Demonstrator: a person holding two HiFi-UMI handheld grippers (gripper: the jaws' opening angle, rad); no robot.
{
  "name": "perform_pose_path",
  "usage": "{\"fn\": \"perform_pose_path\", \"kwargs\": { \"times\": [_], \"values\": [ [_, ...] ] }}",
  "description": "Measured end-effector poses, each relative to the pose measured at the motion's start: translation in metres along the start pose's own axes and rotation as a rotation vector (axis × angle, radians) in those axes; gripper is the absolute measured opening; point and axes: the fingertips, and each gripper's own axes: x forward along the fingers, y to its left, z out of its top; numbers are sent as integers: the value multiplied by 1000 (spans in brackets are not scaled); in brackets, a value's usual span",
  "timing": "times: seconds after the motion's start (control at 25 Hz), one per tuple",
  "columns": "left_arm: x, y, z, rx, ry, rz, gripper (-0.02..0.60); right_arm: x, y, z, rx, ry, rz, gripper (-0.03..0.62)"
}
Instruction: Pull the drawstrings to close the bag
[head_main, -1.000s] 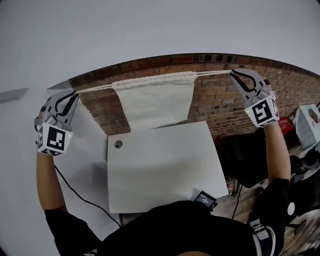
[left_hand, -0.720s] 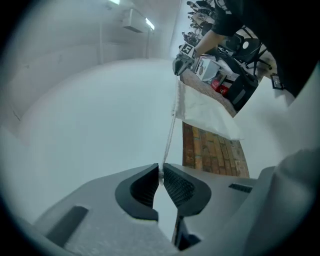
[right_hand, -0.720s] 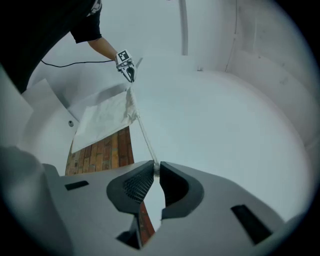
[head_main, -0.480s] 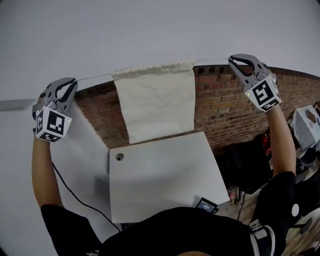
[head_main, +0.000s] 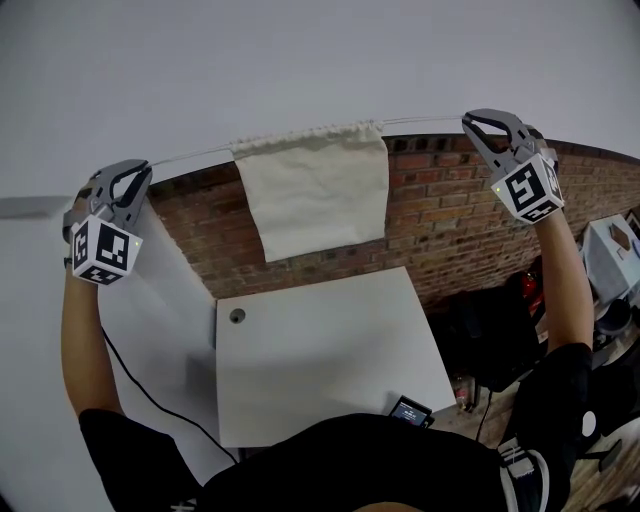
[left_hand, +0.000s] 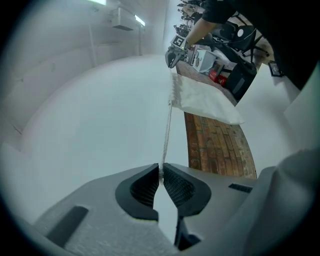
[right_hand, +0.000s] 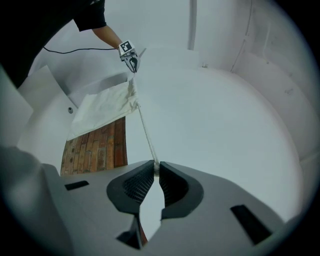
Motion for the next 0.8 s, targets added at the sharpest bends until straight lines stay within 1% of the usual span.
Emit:
{"fn": "perform_pose_path", "kwargs": {
  "times": [0.16, 0.36, 0.8],
  "values": [
    [-4, 5, -4, 22, 17, 23, 40, -3, -9, -10, -26, 15, -20, 41],
    [-9, 8, -17, 30, 39, 38, 40, -10, -12, -21, -22, 19, -33, 40],
    [-25, 10, -43, 5, 59, 68, 40, -22, -17, -38, 7, 24, -44, 38]
  ]
}}
